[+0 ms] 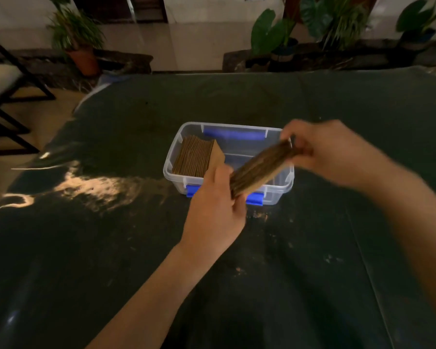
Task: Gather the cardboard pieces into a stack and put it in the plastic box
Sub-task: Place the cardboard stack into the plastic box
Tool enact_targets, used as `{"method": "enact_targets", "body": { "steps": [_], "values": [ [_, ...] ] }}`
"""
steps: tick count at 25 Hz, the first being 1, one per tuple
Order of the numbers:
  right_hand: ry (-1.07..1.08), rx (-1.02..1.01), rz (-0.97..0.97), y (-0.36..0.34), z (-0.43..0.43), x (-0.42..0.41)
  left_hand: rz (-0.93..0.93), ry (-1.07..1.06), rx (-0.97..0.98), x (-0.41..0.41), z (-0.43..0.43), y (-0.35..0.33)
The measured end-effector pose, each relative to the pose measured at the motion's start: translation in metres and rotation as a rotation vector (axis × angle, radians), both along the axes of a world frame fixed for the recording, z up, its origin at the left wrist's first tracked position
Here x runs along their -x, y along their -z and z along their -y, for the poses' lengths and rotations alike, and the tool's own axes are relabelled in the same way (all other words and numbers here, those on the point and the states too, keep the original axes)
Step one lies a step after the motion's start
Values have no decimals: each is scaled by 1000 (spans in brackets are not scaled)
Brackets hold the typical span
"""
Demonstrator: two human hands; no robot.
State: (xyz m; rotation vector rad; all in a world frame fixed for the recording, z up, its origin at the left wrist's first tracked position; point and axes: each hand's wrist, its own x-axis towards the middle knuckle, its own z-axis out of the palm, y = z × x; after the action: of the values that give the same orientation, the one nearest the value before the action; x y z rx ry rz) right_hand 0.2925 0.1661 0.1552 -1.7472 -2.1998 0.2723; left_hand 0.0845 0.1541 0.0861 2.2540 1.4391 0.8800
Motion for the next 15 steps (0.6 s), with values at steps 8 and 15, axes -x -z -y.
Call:
{"method": "enact_targets", "body": {
  "steps": [8, 15],
  "values": [
    [-107, 267, 265, 47, -123, -24, -205, -44, 185, -70, -73, 19],
    [-107, 155, 411, 82, -121, -14, -454, 241, 547, -86, -104, 17]
  ]
}}
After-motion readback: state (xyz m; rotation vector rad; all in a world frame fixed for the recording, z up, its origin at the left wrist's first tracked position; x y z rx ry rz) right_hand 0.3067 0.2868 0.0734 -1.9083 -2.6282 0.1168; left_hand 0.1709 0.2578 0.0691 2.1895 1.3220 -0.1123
